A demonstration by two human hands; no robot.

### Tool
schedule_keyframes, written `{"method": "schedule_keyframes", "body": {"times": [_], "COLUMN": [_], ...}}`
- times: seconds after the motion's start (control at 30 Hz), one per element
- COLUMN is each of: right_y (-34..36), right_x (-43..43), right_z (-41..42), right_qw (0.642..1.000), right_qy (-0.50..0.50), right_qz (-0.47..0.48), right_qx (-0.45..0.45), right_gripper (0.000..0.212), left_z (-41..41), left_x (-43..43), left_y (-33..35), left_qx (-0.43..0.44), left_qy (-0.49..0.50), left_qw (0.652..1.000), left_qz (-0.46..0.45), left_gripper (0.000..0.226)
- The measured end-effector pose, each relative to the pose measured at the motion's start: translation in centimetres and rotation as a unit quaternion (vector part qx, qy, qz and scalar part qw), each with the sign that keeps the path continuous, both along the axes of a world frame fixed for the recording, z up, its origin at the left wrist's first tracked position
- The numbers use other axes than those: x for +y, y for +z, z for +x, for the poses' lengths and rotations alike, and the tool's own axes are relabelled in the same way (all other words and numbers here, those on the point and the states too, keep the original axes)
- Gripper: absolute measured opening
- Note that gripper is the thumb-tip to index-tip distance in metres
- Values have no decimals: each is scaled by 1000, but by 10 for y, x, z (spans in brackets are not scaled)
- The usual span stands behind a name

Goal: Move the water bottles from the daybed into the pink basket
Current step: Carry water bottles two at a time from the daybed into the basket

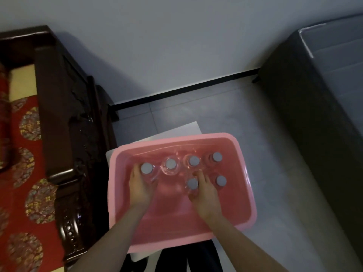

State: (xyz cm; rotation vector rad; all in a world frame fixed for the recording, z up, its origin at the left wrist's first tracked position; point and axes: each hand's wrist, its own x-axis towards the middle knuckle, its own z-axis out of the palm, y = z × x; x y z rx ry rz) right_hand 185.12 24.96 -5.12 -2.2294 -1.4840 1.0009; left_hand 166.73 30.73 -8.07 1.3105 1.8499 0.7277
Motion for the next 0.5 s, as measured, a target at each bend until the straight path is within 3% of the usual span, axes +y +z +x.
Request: {"method": "schedule_keyframes", "body": {"times": [0.3, 0.5], "right_y": [-18, -13], "right_x": [4, 7], "right_z": [5, 9], "right_qw": [999, 1000], "right_qy": [-3, 6], "right_qz": [-19, -24], "right_qx": [37, 8], "right_gripper": [54, 53], "left_z": [-1, -1], "left_x": [14, 14], "left_y": [-20, -21], "left_qx": [-10, -9], "left_qy": [-25, -27], "left_qw": [1000, 999], "left_qz": [12, 21], "left_gripper": [59, 65]}}
